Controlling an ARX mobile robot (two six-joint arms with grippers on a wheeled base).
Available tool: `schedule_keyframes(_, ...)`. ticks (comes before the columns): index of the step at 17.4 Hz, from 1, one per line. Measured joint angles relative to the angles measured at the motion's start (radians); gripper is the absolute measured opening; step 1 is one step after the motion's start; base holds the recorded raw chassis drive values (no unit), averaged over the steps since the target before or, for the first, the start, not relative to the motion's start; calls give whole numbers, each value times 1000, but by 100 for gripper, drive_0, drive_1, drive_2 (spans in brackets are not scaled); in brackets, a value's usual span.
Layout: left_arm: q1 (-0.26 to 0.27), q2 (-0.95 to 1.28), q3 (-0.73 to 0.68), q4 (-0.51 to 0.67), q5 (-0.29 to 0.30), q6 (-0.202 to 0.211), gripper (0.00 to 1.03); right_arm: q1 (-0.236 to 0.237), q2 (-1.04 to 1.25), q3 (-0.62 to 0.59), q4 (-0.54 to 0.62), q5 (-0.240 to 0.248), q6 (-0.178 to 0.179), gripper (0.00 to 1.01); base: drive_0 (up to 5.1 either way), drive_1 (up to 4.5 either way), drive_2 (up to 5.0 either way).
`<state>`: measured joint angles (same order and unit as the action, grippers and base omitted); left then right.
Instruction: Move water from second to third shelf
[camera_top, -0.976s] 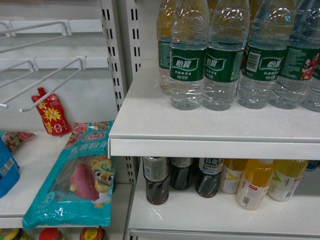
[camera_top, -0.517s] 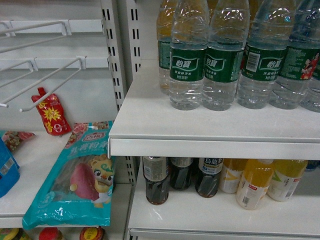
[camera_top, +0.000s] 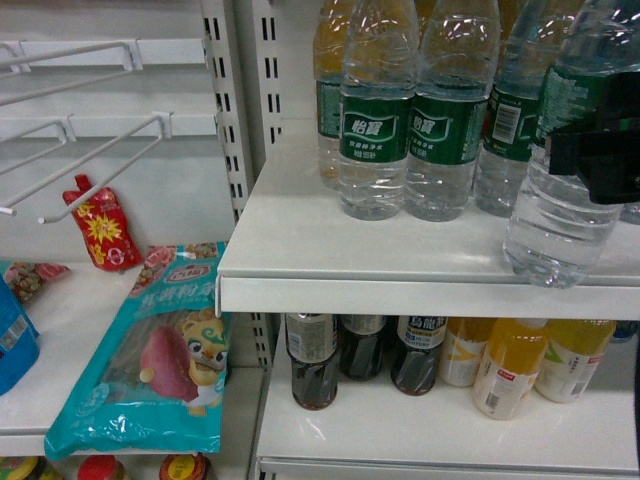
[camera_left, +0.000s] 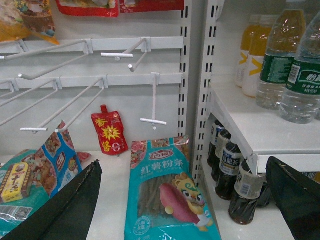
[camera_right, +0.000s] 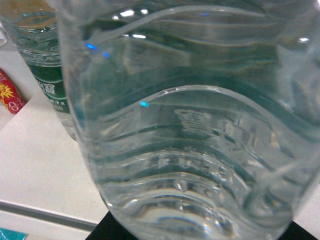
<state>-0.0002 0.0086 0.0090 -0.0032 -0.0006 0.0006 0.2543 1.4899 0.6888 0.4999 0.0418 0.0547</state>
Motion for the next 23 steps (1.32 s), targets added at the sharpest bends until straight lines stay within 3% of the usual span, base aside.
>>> schedule_keyframes(6,0,0,0,0,0,0,98,-36,124,138,-36,30,0,37,0,0,0)
schedule_keyframes(12,0,0,0,0,0,0,98,-45,163,160,-16,33,27,37,0,0,0)
schedule_keyframes(23,0,0,0,0,0,0,98,-38,174,169,-13,42,31,37,0,0,0)
